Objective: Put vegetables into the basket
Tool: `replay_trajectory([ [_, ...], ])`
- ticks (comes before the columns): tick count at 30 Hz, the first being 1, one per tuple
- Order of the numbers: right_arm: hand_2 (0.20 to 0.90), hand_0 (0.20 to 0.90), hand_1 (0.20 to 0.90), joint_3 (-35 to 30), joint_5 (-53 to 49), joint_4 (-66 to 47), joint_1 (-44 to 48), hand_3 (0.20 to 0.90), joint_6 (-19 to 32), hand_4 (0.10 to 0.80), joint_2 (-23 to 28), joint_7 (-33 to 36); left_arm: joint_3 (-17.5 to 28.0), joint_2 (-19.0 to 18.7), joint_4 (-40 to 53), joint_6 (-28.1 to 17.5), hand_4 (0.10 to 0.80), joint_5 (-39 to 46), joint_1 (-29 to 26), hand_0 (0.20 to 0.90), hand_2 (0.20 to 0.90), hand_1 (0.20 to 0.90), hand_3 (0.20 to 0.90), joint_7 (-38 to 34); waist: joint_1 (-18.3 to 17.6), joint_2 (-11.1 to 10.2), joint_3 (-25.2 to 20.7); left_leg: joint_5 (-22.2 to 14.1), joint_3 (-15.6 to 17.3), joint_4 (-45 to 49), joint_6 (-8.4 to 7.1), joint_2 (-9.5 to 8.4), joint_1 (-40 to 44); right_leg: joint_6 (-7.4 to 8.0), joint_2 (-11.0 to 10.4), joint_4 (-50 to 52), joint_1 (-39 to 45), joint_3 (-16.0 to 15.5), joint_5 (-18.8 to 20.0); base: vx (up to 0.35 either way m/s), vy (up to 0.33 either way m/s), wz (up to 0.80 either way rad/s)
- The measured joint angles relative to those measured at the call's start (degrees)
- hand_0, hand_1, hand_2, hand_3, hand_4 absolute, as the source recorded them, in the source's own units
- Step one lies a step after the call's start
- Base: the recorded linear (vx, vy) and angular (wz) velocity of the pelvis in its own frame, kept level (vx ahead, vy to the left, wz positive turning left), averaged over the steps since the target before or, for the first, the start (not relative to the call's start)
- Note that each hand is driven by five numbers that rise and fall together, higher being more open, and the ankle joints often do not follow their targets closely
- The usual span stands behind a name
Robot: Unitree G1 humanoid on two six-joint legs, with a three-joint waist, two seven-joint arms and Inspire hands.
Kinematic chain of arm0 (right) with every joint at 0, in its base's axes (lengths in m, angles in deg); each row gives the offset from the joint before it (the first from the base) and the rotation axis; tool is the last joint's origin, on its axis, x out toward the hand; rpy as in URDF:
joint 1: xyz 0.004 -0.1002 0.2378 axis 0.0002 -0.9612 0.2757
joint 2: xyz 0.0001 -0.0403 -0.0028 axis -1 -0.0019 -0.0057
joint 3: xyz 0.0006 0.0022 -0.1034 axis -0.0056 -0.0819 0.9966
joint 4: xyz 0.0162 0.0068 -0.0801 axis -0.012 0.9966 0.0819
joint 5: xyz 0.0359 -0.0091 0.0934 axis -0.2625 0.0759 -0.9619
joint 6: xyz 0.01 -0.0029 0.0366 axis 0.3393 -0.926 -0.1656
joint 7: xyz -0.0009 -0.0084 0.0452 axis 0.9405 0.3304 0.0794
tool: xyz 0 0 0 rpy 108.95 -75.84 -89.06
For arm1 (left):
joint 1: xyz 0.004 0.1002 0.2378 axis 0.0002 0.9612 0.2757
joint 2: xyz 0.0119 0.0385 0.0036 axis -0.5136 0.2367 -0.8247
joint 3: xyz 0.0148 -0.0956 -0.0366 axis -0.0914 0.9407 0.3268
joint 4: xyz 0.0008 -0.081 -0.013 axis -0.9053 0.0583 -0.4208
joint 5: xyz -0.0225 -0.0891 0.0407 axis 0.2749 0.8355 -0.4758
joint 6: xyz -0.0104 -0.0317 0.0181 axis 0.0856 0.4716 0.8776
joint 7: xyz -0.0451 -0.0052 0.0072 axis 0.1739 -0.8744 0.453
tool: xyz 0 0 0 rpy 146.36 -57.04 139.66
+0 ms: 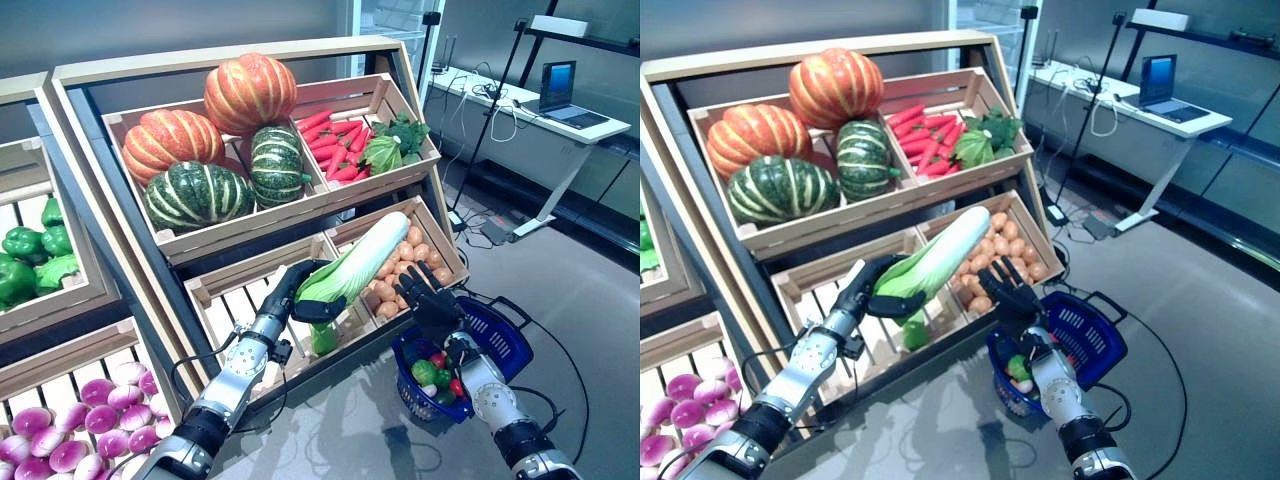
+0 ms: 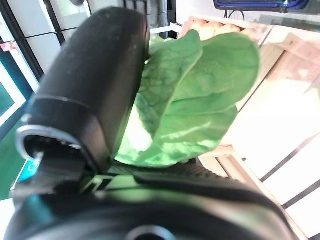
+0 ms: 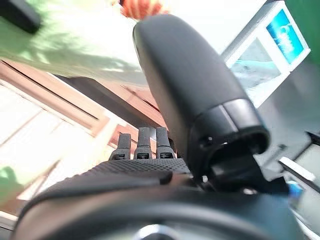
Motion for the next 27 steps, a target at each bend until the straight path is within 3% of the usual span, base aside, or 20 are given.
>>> replay_trajectory([
  [12,0.900,0.900,0.900,3.0,-10.9,-0.1,2.7,0.900,-2.6,0.800,-3.1,-2.8,-1.3,0.7,0.1,-0.6,0.400,2.5,0.0,0.300,0.300,0.300,0.300,2.2,1.4,0.0,0.0,0.1,-0.4,0.0,0.03,-0.06,0.0,0.00,0.0,0.0,0.2,-0.3,0.0,0.003,0.000,0.01],
  [27,0.900,0.900,0.900,3.7,-10.7,0.0,5.0,0.900,-2.3,0.800,-2.0,-2.8,-3.4,0.6,0.2,-1.7,0.400,9.0,0.0,0.300,0.300,0.300,0.300,5.1,2.0,-0.2,-1.5,0.7,-1.5,0.0,0.01,-0.08,-0.5,-0.02,-0.1,0.0,0.3,-1.5,0.0,0.004,-0.006,0.03],
])
